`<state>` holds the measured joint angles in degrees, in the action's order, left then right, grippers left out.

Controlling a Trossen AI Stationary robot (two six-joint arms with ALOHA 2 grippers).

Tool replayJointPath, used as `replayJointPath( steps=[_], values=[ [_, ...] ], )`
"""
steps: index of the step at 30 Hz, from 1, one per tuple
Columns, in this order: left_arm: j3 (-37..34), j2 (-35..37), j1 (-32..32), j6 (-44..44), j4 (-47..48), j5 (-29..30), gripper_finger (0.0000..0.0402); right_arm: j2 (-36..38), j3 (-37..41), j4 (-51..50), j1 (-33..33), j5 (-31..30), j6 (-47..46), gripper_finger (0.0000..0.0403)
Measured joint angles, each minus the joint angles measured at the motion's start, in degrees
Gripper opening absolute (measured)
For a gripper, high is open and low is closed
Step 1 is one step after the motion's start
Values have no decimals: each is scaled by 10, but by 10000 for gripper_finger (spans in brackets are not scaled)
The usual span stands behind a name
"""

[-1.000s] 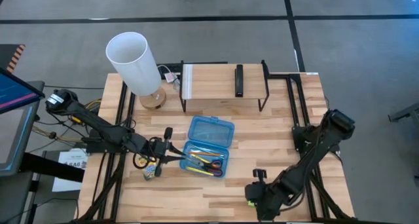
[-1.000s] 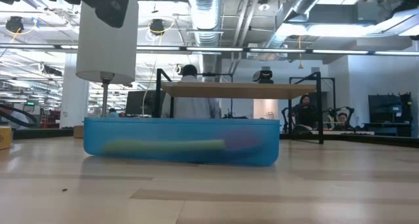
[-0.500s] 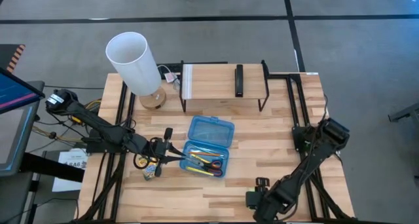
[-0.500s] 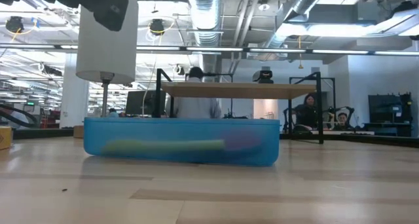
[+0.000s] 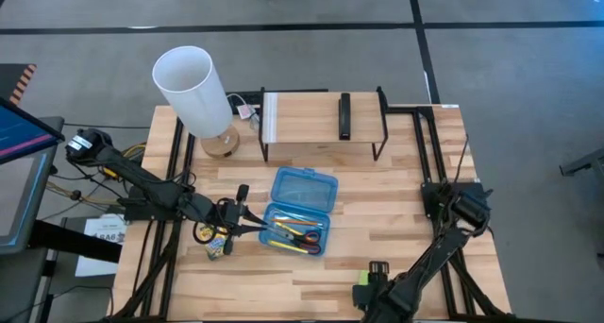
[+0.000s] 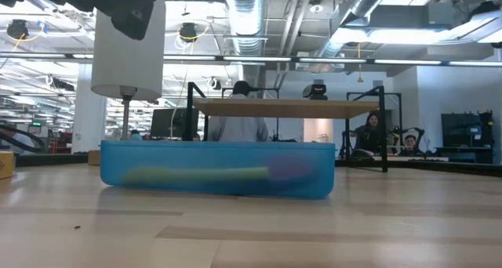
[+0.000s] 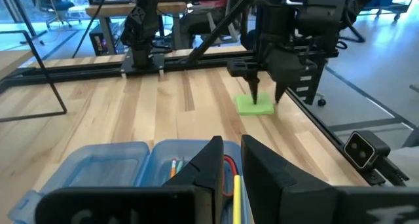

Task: Pack school essentials
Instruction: Put the light green sticky notes into the blue supply box

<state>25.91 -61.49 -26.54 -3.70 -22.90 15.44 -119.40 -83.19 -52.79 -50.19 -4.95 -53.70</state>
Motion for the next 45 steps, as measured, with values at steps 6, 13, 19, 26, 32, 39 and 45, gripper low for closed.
replayJointPath(
  steps=[6, 13, 19, 26, 32, 39, 45],
  values=[
    [0, 0, 0, 0, 0, 0, 41, -28, -22, -89, 17, 0, 22, 261],
    [0, 0, 0, -2, 3, 0, 41, -33, -21, -93, 35, 2, 60, 190],
    [0, 0, 0, -2, 3, 0, 41, -30, -21, -103, 39, 0, 71, 89],
    [0, 0, 0, -6, 4, 0, 41, -34, -50, -137, 42, -1, 91, 30],
    [0, 0, 0, -6, 5, 0, 41, -35, -97, -182, 51, -32, 110, 37],
    [0, 6, 0, -11, 14, 0, 41, -35, -163, -212, 87, -102, 181, 45],
    [0, 25, 0, -26, 40, 3, 41, -34, -216, -208, 134, -157, 263, 43]
  ],
)
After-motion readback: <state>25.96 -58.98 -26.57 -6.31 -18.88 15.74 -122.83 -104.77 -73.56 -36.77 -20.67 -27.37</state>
